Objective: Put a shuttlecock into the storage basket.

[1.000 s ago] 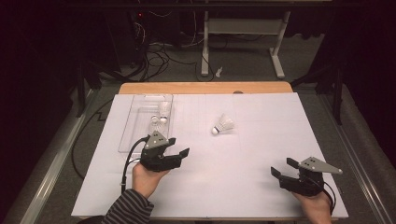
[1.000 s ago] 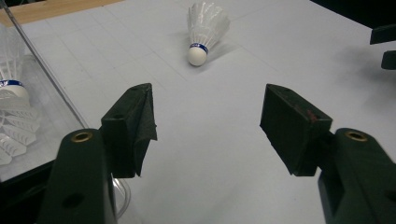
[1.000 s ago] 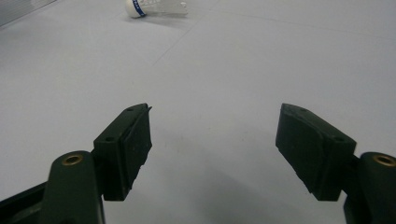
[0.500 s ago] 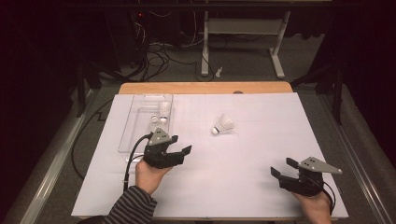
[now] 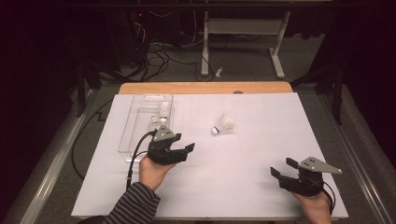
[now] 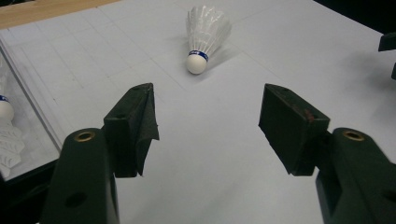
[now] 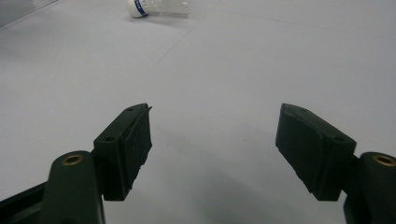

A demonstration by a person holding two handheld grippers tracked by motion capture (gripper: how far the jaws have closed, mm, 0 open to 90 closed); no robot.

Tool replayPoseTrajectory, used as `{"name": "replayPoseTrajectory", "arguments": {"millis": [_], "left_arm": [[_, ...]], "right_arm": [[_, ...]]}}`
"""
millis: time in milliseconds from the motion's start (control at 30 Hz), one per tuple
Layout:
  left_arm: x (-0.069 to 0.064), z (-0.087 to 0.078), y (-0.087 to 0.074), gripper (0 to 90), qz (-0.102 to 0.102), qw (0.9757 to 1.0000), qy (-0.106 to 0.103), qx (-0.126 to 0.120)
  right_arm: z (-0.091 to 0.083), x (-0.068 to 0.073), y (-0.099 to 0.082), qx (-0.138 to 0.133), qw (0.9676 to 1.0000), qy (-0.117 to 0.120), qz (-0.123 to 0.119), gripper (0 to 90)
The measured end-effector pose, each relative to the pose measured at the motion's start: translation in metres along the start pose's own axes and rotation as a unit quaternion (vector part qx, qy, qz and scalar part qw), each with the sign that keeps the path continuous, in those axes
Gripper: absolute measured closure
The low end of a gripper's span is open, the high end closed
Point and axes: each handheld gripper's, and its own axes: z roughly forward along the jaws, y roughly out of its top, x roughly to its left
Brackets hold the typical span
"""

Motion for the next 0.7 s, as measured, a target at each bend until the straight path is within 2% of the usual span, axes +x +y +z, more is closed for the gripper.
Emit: {"name": "replayPoseTrajectory", "arguments": {"millis": [333, 700], "left_arm": [[-0.006, 0.009, 0.003, 37.9, 0.007, 1.0000, -0.003, 0.003], [-0.010, 0.021, 0.006, 38.0, 0.014, 0.9998, -0.003, 0.011]], "right_arm": [[0.001, 0.000, 0.000, 0.001, 1.0000, 0.002, -0.003, 27.4], [0.001, -0.001, 0.000, 0.001, 1.0000, 0.006, 0.005, 27.4]]}}
